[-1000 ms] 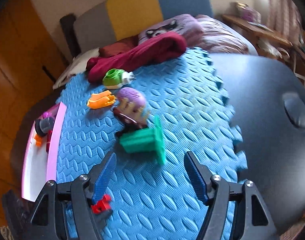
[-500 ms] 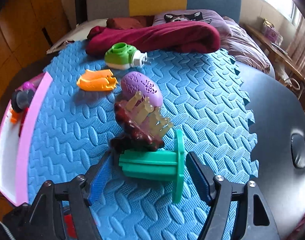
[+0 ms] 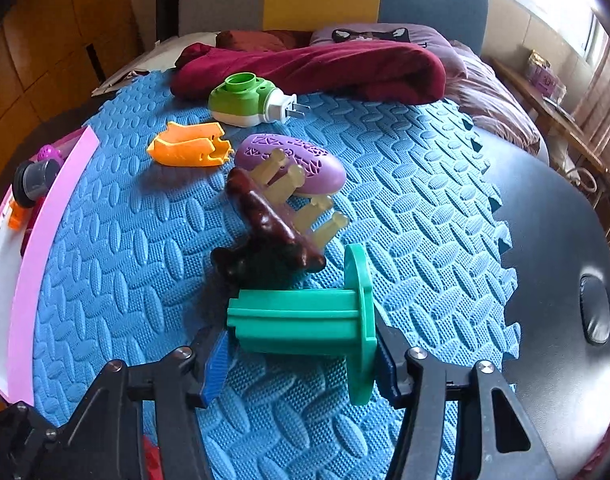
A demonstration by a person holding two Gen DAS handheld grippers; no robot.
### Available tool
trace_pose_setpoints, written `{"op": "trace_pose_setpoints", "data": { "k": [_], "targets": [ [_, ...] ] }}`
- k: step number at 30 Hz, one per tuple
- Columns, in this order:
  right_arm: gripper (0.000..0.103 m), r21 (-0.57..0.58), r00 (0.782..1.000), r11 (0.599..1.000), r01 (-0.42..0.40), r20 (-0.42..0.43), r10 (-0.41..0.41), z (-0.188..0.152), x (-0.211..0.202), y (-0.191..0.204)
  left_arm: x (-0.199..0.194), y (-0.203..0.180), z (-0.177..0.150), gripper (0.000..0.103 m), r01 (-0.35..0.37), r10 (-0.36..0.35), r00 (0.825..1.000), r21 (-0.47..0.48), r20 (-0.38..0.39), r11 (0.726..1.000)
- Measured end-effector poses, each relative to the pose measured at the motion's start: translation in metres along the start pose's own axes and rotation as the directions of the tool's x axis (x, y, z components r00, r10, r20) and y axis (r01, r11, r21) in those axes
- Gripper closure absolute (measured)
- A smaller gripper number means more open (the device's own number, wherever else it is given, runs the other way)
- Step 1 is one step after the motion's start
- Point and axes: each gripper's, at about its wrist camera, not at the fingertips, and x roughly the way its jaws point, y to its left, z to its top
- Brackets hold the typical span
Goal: Organize rigid objects
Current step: 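Carry the red puzzle piece into the tray and open the left gripper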
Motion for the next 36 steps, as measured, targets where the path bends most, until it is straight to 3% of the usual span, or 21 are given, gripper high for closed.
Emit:
{"op": "trace_pose_setpoints", "data": {
  "k": [10, 18, 24, 36],
  "targets": [
    [0.043, 0.023, 0.999, 0.999, -0.036, 0.002, 0.036, 0.000, -0.001, -0.006, -0.041, 0.014, 0.013, 0.060, -0.022, 0.025, 0.999, -0.056, 0.046, 0.998],
    [0.043, -0.009, 1.000, 1.000, -0.020, 0.002, 0.020, 0.000, -0.001, -0.003, -0.087, 0.041, 0.023, 0.060, -0.042, 0.057, 0.994, -0.164, 0.089, 0.986],
    [0.043, -0.012, 1.000, 1.000, -0.015, 0.010, 0.015, -0.001, -0.001, -0.002, -0.105, 0.069, 0.021, 0.060, -0.098, 0.125, 0.988, -0.246, 0.094, 0.964],
    [0.043, -0.015, 1.000, 1.000, 0.002, 0.020, -0.002, -0.003, -0.003, 0.000, -0.107, 0.122, -0.004, 0.060, -0.222, 0.248, 0.968, -0.367, 0.025, 0.903]
  ]
}}
